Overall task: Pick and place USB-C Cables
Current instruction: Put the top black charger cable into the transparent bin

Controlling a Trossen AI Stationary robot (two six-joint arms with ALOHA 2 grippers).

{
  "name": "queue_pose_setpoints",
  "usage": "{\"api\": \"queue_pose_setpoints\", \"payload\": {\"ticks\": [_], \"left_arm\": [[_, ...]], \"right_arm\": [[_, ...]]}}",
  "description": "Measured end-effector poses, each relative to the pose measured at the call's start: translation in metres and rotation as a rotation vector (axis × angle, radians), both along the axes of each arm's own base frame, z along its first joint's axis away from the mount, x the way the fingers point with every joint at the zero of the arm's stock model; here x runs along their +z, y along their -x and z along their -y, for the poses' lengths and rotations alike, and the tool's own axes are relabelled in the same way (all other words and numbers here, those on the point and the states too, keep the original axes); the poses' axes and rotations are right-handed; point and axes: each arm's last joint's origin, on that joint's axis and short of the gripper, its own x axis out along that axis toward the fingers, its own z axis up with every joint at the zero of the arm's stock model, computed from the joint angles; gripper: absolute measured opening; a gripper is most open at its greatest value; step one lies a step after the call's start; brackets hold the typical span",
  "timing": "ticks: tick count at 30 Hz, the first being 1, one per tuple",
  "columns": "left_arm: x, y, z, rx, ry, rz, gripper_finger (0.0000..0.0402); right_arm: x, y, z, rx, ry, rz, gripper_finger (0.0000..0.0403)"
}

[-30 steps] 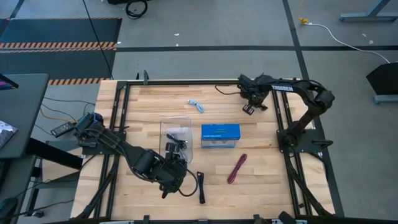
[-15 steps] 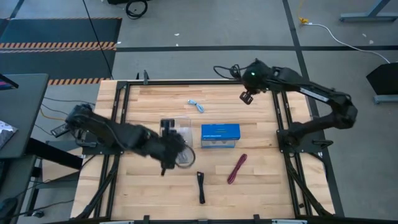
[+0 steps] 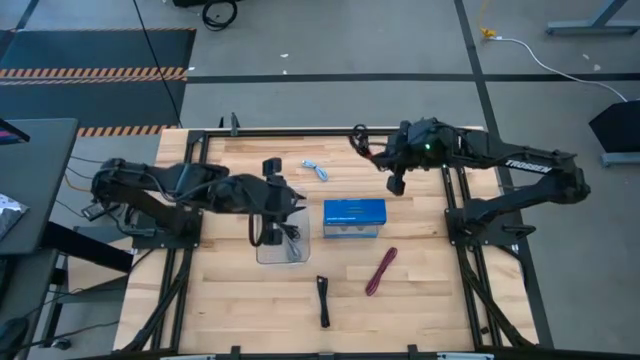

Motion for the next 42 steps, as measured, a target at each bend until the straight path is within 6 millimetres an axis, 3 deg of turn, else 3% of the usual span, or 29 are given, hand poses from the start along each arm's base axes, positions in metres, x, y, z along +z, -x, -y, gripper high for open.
{"api": "queue_pose_setpoints", "payload": {"ticks": [5,9,17,23,31,42], "left_arm": [[-0.002,-0.010,-0.011,-0.027,0.008,0.092,0.0087],[-0.017,-0.003,-0.022,-0.062,0.034,0.263,0.0087],[-0.048,0.065,-0.048,-0.033,0.091,0.584,0.0087],[-0.081,0.098,-0.057,0.006,0.147,0.660,0.0087],[-0.086,0.091,-0.053,-0.045,0.166,0.700,0.0108],[-0.093,0.080,-0.050,-0.116,0.236,0.663,0.0222]], "right_arm": [[0.002,-0.008,-0.018,0.090,0.018,0.032,0.0018],[0.001,-0.008,-0.024,0.079,0.046,0.015,0.0018],[0.001,-0.012,-0.031,0.114,0.040,0.035,0.0018],[0.003,-0.038,-0.039,0.237,-0.005,0.169,0.0018],[-0.025,-0.088,-0.048,0.340,-0.053,0.178,0.0018],[-0.046,-0.124,-0.050,0.418,-0.082,0.240,0.0018]]}}
